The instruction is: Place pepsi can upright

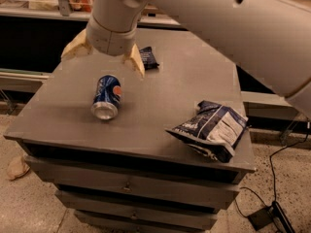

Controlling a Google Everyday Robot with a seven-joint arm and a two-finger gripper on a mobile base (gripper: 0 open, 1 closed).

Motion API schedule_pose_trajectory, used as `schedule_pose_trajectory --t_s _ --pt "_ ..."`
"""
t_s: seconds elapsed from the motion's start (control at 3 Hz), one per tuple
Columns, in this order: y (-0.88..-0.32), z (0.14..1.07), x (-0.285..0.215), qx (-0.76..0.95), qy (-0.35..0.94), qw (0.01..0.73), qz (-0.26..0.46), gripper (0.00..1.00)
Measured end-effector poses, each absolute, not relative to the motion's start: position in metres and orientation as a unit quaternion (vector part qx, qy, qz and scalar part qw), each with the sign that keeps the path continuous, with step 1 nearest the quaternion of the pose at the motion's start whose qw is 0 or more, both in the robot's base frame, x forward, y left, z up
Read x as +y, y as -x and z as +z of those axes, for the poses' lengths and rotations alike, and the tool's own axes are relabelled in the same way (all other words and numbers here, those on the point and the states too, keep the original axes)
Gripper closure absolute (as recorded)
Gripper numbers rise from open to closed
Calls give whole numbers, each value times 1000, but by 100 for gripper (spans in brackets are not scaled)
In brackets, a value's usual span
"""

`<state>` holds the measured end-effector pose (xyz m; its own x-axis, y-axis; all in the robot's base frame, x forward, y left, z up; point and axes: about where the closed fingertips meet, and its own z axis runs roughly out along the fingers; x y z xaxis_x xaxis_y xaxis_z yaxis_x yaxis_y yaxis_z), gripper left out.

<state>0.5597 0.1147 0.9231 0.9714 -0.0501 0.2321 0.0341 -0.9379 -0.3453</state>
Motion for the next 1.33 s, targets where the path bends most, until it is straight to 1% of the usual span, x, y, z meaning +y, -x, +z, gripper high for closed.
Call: schedule_pose_trajectory --t_s 0.67,1.33 --pt "-583 897 117 -12 977 178 -119 0" --pt "-590 866 108 -12 979 188 -78 0"
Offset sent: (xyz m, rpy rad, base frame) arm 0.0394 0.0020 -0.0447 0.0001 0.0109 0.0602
